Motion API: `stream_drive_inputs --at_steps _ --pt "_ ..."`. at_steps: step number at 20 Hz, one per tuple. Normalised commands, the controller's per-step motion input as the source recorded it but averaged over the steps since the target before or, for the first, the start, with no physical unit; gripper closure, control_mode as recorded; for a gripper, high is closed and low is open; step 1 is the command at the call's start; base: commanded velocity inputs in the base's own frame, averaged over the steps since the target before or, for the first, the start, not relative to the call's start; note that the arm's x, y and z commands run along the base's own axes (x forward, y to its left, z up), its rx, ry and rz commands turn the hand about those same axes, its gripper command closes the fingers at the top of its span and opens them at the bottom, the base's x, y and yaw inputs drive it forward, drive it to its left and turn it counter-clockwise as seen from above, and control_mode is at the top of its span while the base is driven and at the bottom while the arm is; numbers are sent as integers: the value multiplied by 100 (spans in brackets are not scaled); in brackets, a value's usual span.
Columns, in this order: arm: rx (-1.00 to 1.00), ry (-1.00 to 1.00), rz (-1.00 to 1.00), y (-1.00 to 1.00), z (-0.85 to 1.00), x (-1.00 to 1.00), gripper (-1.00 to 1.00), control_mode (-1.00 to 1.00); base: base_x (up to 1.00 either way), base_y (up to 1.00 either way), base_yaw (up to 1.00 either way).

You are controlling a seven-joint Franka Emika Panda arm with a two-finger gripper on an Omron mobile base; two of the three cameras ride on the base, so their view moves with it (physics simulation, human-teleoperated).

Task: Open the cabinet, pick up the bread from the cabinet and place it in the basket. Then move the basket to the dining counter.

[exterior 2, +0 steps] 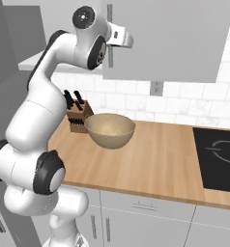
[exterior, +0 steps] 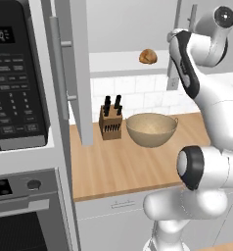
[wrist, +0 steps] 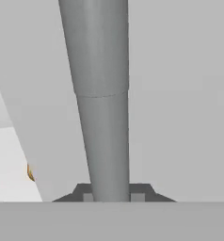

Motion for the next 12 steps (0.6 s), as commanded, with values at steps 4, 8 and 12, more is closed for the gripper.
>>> stream_drive_inputs --at_steps 4,8,12 --pt "9 -23 0 -77 8 -100 100 -100 0 0 0" --pt "6 -5 13 -93 36 -100 100 -100 0 0 0" --pt "6 0 16 -99 44 -100 100 -100 0 0 0"
